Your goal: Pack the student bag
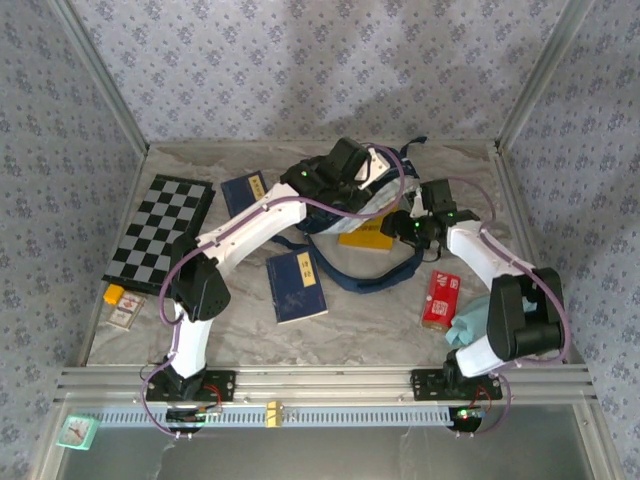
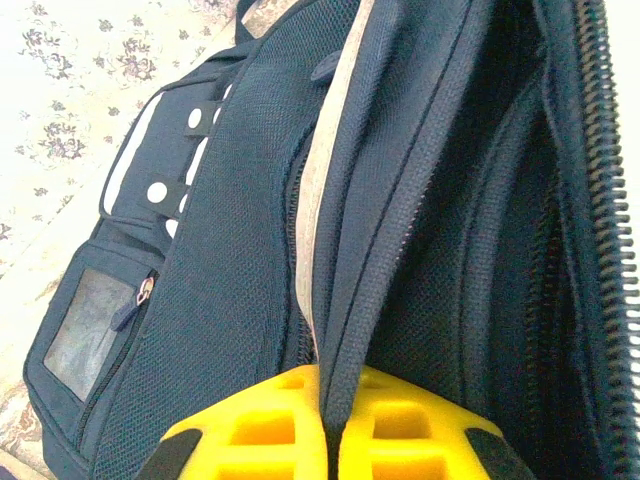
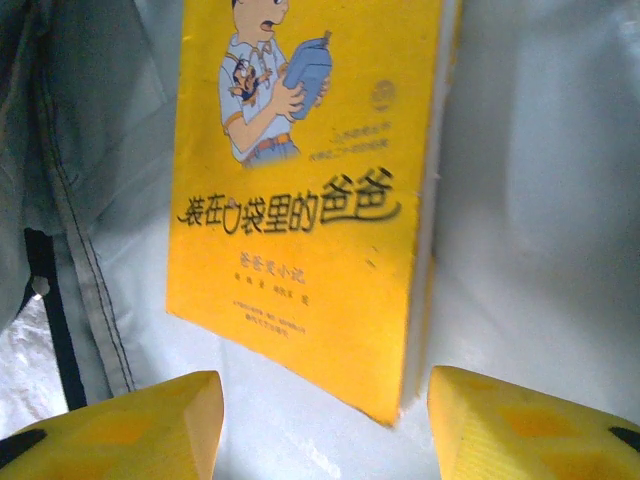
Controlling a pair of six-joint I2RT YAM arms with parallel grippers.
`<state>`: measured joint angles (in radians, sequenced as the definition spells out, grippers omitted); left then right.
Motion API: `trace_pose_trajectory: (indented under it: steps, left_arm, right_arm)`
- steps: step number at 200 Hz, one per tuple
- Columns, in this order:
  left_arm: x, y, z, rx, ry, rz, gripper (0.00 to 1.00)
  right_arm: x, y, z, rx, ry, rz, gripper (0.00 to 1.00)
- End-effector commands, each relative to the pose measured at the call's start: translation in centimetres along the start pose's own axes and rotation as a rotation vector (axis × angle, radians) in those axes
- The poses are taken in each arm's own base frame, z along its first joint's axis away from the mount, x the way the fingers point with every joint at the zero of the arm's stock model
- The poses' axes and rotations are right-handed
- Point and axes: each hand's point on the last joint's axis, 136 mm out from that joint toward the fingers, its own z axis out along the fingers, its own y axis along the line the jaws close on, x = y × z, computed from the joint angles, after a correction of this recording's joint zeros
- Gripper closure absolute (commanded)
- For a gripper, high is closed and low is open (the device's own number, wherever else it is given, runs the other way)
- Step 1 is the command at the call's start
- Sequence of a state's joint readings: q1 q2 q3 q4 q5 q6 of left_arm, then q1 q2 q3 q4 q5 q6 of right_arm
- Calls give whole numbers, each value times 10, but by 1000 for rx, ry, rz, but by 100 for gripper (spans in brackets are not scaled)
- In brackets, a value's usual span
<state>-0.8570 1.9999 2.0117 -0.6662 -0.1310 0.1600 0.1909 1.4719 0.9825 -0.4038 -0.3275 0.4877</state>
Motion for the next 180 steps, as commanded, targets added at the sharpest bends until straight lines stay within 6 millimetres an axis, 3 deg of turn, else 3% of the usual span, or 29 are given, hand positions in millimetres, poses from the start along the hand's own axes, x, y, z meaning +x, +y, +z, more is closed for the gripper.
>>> trace_pose_trajectory:
  steps: [1,51,82,116,137,165,180]
  left_arm:
    - [-40,12,-32,-32,-152,-12,100]
    - [-40,10,-30,-25,-156,-10,100]
    - [-41,11,-32,-29,-160,-7,100]
    - [-42,11,-35,-23,-162,-1,100]
    - [-41,11,-37,-23,-162,2,100]
    - [-41,15,-38,-49,-163,13,100]
    - [-41,15,-38,-48,-164,15,100]
  right_arm:
    - [21,-12,-17,106,33,-16,45]
    - [54,14,16,33,61,16,66]
    - [59,7,45,63,62,31,79]
    - [30,-9,54,133,-31,24,89]
    - [14,-11,51,129,-80,-16,89]
    - [-6,-29,51,172,-99,-26,89]
    - [-19,-26,52,133,-113,-39,87]
